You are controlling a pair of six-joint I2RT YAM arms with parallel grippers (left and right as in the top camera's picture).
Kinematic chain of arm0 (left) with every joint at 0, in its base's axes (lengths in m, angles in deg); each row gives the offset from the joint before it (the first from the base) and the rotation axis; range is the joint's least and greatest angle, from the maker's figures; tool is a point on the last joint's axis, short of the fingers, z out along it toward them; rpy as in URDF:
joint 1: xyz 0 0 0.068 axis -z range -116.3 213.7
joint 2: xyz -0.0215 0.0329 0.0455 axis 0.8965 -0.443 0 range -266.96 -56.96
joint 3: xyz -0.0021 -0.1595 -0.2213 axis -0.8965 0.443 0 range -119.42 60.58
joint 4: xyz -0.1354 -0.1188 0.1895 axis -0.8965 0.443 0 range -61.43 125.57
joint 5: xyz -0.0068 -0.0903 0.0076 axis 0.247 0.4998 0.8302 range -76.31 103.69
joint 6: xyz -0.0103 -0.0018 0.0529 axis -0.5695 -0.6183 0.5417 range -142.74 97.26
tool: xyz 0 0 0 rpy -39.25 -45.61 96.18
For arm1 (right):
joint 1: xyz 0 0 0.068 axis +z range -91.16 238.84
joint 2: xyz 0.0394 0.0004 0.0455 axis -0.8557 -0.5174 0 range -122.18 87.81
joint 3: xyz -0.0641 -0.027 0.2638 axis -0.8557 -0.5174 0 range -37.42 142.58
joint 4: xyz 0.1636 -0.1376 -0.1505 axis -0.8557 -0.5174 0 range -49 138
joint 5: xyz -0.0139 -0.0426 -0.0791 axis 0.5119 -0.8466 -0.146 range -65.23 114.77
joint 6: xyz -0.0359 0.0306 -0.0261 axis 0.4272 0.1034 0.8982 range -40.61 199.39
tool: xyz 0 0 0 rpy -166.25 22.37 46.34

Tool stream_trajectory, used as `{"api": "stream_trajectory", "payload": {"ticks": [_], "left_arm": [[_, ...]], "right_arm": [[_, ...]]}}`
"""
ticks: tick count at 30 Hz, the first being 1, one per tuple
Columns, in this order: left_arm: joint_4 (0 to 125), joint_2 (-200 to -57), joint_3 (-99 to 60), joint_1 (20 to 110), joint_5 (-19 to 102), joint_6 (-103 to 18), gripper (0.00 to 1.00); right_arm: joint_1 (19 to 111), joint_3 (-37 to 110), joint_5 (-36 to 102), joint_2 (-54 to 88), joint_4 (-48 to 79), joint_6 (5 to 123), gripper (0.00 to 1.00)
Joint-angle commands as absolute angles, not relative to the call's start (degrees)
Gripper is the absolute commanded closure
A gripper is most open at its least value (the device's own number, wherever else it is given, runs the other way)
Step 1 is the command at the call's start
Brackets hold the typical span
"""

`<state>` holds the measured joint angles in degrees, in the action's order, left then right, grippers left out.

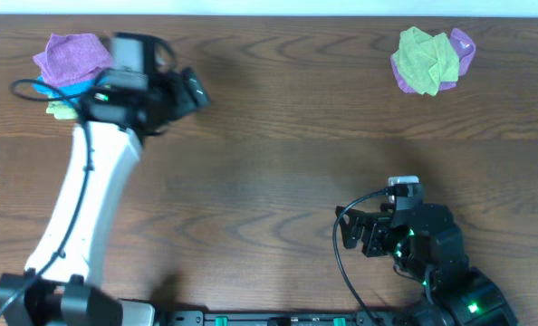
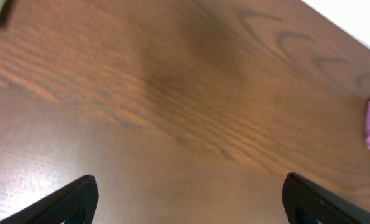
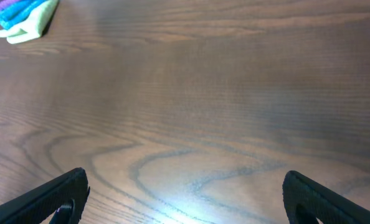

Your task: Fold the cloth

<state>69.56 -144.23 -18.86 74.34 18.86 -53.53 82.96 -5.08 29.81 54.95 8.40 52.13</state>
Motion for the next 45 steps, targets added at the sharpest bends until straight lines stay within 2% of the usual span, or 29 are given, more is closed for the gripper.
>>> {"api": "stream_trajectory", "payload": {"ticks": [1,9,15,18,23,31,45], "left_arm": [[65.0,-137.0,-11.1,77.6,6.4,-52.3,0.05],[47.4,-114.7,18.7,74.8,6.2,-52.3,0.05],[49.9,-92.7,34.8,65.4,6.2,-52.1,0.05],[52.6,-84.2,39.2,63.1,6.7,-48.3,0.05],[59.2,-73.7,43.4,62.2,9.3,-41.3,0.05],[69.7,-67.4,44.1,62.2,9.3,-31.6,0.05],[77.7,-59.2,47.9,62.2,8.5,-28.9,0.05]], "right_arm": [[82.4,-5.4,29.1,55.2,8.3,51.2,0.01],[82.4,-5.4,29.1,55.2,8.3,51.2,0.0],[82.4,-5.4,29.1,55.2,8.3,51.2,0.01],[82.4,-5.4,29.1,55.2,8.3,51.2,0.01],[82.4,-5.4,29.1,55.2,8.3,51.2,0.01],[82.4,-5.4,29.1,55.2,8.3,51.2,0.01],[82.4,-5.4,29.1,55.2,8.3,51.2,0.01]]}}
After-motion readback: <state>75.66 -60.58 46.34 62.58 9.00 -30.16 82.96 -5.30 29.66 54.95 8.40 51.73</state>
